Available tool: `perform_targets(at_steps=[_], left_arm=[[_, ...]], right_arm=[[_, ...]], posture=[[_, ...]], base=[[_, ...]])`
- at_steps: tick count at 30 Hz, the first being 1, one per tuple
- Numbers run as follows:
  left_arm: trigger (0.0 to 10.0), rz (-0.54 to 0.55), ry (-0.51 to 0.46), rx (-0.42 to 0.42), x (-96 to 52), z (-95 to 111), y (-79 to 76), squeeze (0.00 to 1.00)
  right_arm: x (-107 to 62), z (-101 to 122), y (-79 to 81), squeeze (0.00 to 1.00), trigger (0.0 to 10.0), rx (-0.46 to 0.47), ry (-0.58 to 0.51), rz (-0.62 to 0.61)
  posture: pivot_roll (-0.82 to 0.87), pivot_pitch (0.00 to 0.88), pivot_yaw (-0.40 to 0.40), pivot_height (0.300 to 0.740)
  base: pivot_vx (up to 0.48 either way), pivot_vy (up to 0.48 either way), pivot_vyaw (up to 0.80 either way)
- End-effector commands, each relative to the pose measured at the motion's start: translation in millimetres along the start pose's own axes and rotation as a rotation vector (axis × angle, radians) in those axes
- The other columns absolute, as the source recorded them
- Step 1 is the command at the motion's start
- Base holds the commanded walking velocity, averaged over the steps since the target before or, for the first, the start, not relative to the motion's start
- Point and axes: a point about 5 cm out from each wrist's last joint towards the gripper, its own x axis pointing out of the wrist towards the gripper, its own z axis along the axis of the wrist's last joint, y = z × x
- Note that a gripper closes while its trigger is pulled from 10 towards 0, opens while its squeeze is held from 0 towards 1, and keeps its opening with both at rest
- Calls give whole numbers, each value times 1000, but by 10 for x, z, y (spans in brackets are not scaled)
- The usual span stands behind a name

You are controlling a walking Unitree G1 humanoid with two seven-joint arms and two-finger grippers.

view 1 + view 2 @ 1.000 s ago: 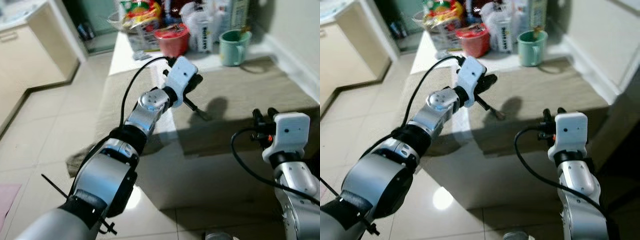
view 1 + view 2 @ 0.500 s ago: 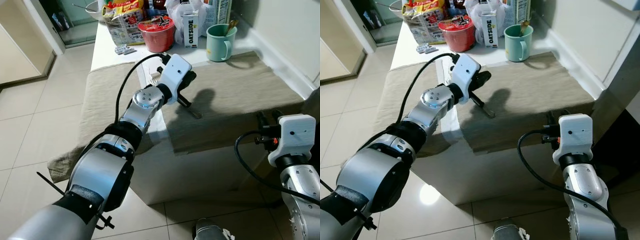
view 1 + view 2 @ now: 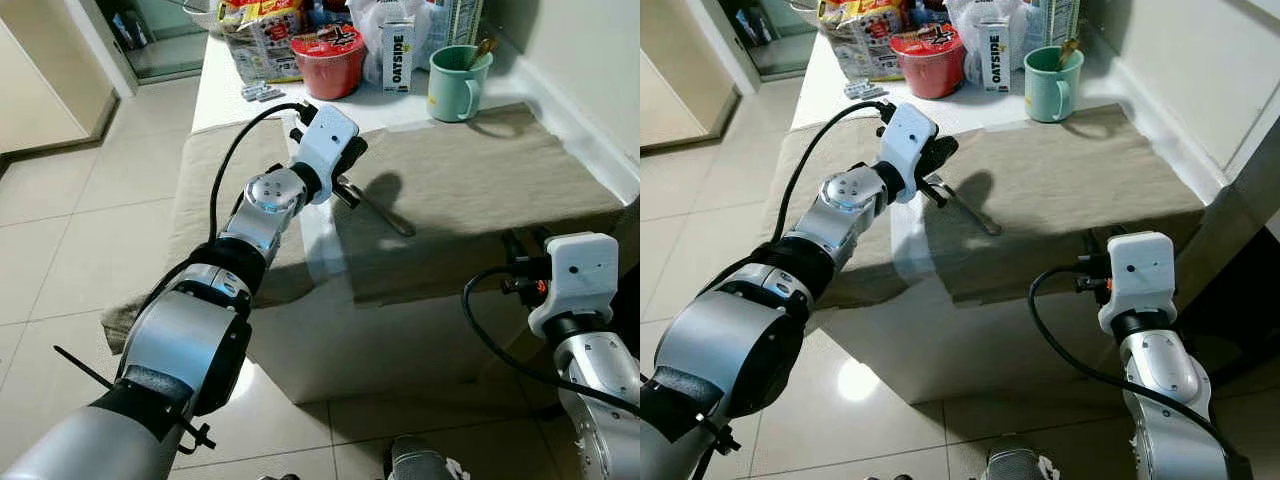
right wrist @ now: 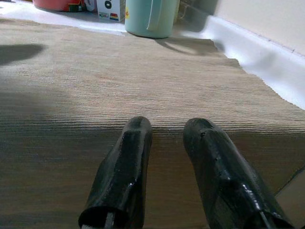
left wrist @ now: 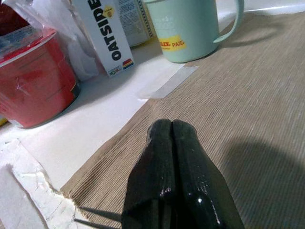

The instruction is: Setting the table

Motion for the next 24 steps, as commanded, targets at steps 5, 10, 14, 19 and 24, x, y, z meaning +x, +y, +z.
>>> perform_targets(at_steps=[5, 10, 14, 19, 24], left_arm=[[10000, 37, 43, 27, -23, -10, 106, 0], [10000, 61, 71, 23, -45, -65, 131, 0], [10000, 90, 112, 16, -92, -164, 164, 0], [10000, 131, 147, -36, -154, -276, 209, 0], [10000, 178, 171, -119, -227, -401, 243, 0]], right_arm=[[-74, 62, 16, 0, 10000, -3, -8, 20], [-109, 59, 7, 0, 10000, -9, -3, 23], [-137, 52, 4, 0, 10000, -11, 8, 27], [-132, 80, 18, 0, 10000, -7, 9, 42], [-109, 139, -4, 0, 10000, 11, -3, 49]], posture=[[-443, 170, 142, 740], [-449, 183, 139, 740], [-446, 196, 133, 740], [-443, 210, 123, 740], [-453, 216, 109, 740]], base=[[0, 0, 0], [0, 0, 0], [0, 0, 0], [0, 0, 0], [0, 0, 0]])
